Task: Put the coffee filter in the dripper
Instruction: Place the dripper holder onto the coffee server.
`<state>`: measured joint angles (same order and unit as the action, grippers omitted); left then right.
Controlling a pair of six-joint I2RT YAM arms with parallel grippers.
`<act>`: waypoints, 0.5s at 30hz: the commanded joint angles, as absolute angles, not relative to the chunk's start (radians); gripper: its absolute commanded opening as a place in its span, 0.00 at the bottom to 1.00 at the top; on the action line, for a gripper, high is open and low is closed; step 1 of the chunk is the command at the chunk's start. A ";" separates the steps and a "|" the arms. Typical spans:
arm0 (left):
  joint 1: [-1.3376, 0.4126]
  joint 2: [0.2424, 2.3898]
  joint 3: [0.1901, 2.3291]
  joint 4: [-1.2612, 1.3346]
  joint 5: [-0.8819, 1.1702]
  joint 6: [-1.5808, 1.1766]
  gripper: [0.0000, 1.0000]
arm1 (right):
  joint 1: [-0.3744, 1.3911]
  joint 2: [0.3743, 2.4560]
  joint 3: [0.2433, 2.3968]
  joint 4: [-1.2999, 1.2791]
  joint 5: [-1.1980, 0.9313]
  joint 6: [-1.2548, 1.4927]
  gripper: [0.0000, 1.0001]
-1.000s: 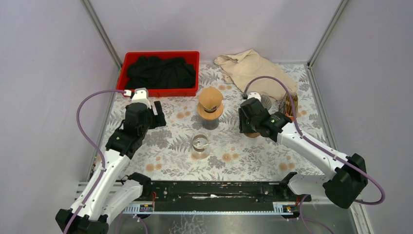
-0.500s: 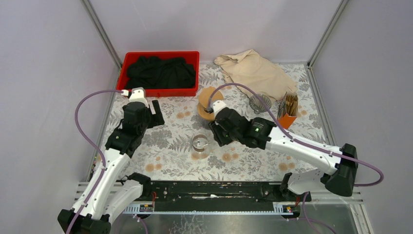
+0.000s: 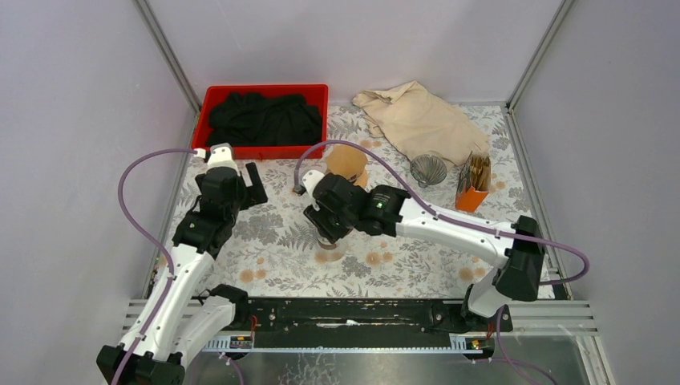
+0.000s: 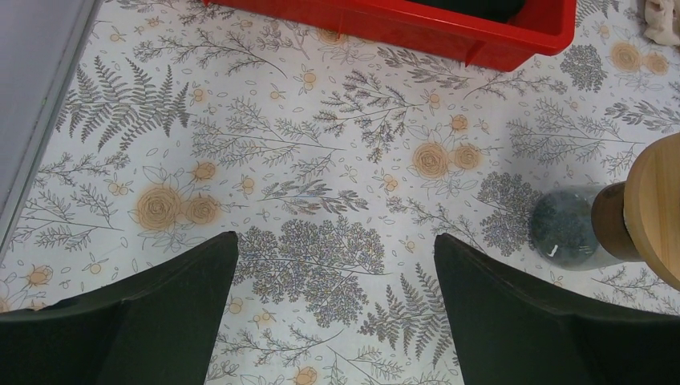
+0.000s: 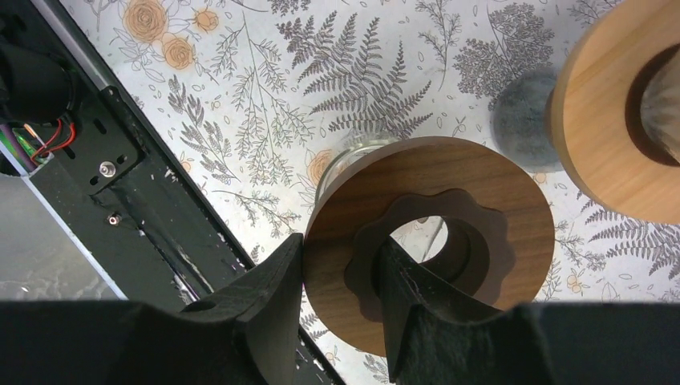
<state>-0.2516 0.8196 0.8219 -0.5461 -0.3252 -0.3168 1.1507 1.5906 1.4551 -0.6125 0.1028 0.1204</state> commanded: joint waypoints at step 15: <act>-0.222 0.812 0.825 -0.517 -0.342 -0.333 1.00 | 1.161 1.750 1.573 -0.669 0.089 0.064 0.21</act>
<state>-0.2325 0.8196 0.8219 -0.5465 -0.3260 -0.3229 1.1522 1.7508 1.5288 -0.6724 0.0776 0.0860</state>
